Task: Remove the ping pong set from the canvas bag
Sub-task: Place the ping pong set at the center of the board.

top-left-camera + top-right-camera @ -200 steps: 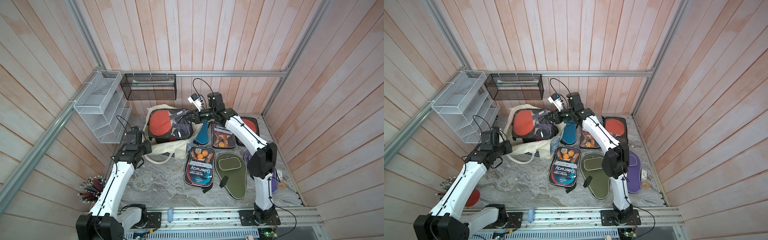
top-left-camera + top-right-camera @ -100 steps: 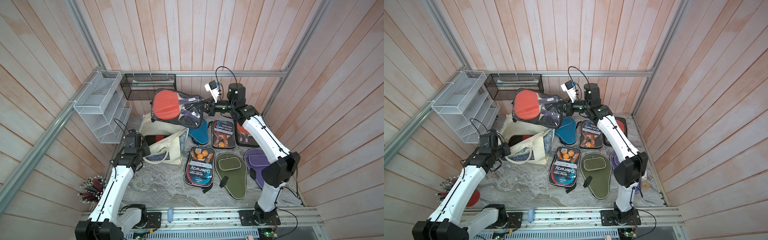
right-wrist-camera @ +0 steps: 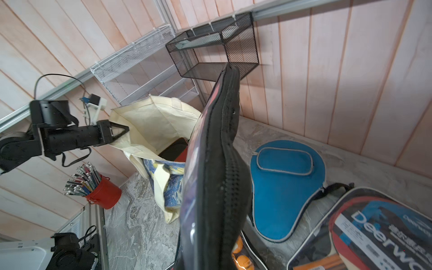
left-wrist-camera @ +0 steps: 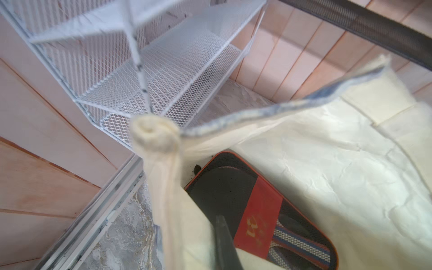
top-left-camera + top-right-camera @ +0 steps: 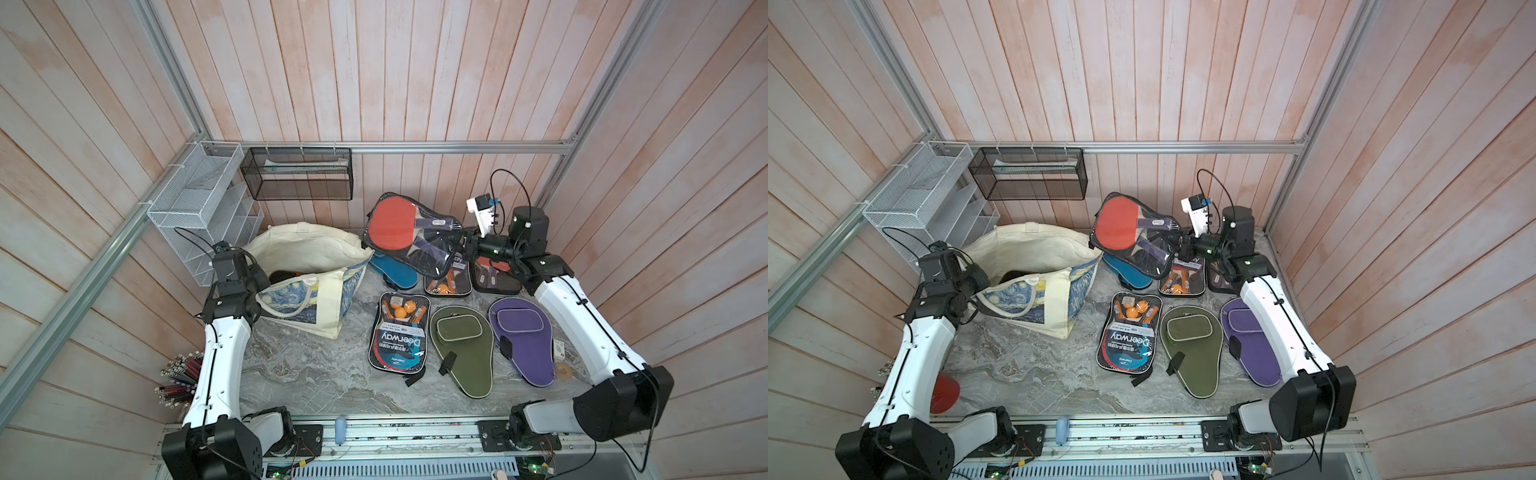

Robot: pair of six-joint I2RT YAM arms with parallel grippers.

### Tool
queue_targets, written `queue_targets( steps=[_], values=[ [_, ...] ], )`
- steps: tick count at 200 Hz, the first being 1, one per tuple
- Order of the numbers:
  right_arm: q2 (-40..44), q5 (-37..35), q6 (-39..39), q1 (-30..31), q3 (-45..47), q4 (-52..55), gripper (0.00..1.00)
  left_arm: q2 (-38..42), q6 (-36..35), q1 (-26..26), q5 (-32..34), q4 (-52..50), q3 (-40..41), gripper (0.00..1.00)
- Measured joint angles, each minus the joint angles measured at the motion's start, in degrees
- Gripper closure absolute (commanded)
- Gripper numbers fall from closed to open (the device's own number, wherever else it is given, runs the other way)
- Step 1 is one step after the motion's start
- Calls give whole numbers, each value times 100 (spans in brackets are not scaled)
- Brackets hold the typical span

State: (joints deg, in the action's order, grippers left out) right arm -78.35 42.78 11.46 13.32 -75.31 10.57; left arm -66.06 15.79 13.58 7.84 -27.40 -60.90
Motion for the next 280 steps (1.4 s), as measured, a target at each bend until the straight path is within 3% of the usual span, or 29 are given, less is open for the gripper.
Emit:
queue_targets(
  steps=[40, 75, 139, 171, 224, 276, 280],
  values=[
    [59, -570, 343, -87, 529, -221, 100, 396, -26, 229, 87, -52, 26, 100],
    [-612, -726, 557, 142, 485, -789, 100, 957, -55, 229, 94, -240, 275, 100],
    [-3077, -1029, 761, 1427, -837, -1217, 100, 1591, -63, 267, 17, -570, 728, 100],
    [-4006, -1239, 1051, 1781, -1451, -1596, 100, 1609, -63, 271, 2, -625, 752, 100],
    [-5049, -1821, 1731, 2190, -2208, -2402, 100, 1593, -59, 282, -149, -597, 752, 100],
    [-5646, -2079, 2538, 2551, -2216, -3226, 100, 1593, -55, 282, -337, -560, 763, 100],
    [-5646, -2094, 2570, 2557, -2168, -3265, 97, 1593, -55, 282, -356, -560, 767, 100]
  ],
)
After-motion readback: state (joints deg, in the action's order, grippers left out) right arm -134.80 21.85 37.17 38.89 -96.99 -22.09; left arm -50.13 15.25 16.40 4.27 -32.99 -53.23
